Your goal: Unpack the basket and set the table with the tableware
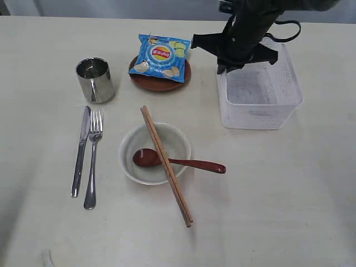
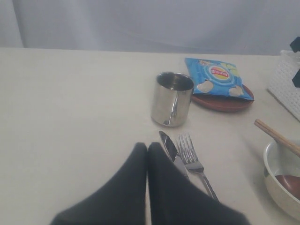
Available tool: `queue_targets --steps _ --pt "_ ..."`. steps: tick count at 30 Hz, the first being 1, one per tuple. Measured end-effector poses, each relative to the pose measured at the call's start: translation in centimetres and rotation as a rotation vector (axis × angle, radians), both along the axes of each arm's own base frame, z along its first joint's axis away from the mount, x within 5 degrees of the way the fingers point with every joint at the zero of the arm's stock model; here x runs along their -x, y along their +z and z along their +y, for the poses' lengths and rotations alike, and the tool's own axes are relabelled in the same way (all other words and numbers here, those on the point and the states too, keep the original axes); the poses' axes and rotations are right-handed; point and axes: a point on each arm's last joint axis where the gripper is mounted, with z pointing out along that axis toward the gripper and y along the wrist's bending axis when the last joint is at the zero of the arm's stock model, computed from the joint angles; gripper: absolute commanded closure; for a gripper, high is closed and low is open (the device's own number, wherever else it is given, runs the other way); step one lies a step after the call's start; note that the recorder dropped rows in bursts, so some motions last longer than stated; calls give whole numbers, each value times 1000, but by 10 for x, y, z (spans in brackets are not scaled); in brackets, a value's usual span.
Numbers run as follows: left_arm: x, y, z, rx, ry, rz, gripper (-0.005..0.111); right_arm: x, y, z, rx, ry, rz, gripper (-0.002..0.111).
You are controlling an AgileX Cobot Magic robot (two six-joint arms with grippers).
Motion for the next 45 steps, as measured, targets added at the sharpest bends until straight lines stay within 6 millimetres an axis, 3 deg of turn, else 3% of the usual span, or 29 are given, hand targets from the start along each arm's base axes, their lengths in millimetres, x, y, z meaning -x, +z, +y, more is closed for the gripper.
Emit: queue_targets --steps 6,17,19,25,28,31,37,42,45 --pt "0 0 0 0 0 0 107 -9 9 6 -64 -29 -41 108" --pt "0 0 0 0 0 0 107 -10 6 8 -45 59 -53 108" --pt "0 0 0 0 0 0 107 -10 4 8 -44 61 -52 100" --pt "0 0 0 0 0 0 107 -12 4 9 -48 67 -75 61" --pt "0 0 0 0 0 0 107 -12 4 9 -48 67 -76 53" --pt "0 0 0 0 0 0 107 -12 6 9 -49 69 -80 52" --pt "0 0 0 0 0 0 107 -9 40 5 -77 64 -157 52" --pt "0 0 0 0 0 0 107 -6 84 -15 -97 38 -259 52" --pt "0 0 0 0 0 0 107 -2 98 -29 -63 45 -258 58"
